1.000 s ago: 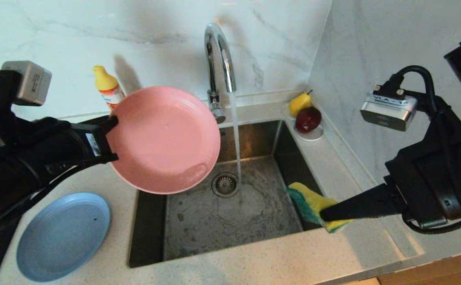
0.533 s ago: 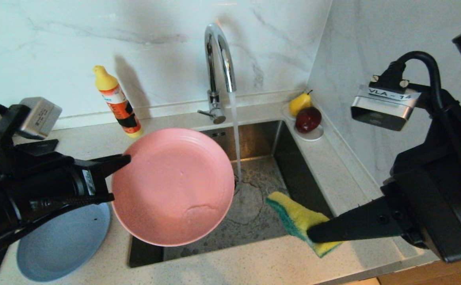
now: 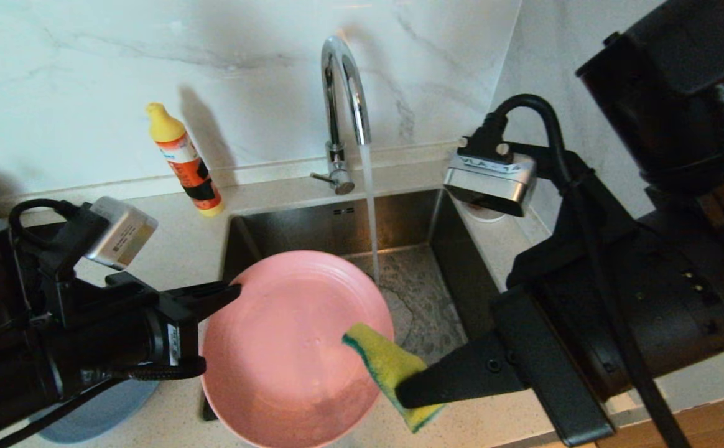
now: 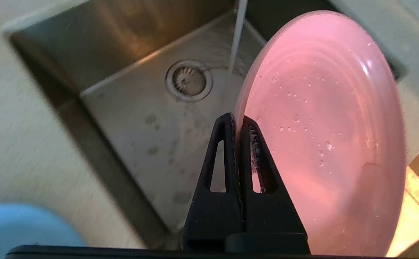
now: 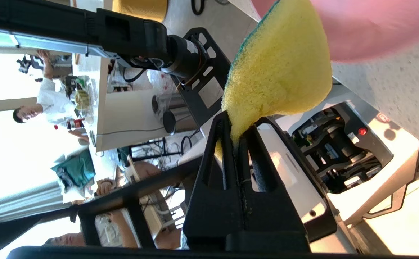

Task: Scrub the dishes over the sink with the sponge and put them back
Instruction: Wipe the plate

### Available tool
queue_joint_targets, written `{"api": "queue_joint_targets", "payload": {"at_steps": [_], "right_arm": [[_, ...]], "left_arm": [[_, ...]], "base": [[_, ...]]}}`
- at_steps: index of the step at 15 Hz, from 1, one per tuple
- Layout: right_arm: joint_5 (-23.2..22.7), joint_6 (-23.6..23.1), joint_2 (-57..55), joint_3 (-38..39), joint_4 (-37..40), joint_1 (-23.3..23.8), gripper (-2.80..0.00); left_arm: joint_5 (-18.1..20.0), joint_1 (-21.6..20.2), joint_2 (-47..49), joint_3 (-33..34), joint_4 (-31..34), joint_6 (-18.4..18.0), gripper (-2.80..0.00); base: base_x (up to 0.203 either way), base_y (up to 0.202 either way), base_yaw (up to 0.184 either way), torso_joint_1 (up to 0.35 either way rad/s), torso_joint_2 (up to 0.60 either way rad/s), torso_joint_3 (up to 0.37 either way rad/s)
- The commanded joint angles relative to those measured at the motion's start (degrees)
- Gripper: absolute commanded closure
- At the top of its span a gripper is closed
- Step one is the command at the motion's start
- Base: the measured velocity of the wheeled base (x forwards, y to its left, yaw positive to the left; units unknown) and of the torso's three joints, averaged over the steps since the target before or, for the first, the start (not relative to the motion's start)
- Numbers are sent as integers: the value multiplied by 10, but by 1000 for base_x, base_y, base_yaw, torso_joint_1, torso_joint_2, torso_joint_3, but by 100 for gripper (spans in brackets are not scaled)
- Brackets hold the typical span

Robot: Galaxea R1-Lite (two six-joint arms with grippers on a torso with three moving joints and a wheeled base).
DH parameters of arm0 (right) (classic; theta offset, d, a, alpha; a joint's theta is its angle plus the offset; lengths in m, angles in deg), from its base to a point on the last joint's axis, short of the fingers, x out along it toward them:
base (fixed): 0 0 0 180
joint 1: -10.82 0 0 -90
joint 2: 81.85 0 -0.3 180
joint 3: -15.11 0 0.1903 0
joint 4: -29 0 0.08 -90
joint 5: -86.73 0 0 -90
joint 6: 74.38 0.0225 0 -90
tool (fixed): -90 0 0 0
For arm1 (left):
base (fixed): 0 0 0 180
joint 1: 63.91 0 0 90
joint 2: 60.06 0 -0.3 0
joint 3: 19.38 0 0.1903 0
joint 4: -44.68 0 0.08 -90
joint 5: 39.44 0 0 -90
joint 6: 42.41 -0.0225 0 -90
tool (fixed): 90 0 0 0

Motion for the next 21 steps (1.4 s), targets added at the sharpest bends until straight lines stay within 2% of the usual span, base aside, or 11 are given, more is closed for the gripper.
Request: {"api": "queue_joint_targets", "payload": {"at_steps": [1, 3, 7, 13, 21], "right_arm": [[-1, 1, -51, -30, 5, -4, 0], [-1, 1, -76, -44, 4, -6, 0], [-2, 1, -126, -56, 1, -6, 0], [-4, 1, -161, -83, 3, -15, 0], [-4, 3, -226, -138, 8, -30, 0]], "left_arm": [[-3, 9, 42, -3, -45, 1, 0], [-8, 9, 61, -9, -75, 1, 0], [-9, 9, 79, -19, -78, 1, 0], [-11, 17, 102, -23, -118, 2, 0], [-11, 21, 88, -13, -120, 7, 0]], "base": [[0, 0, 0, 0, 0, 0], [0, 0, 0, 0, 0, 0], [0, 0, 0, 0, 0, 0], [0, 0, 0, 0, 0, 0], [0, 0, 0, 0, 0, 0]]}}
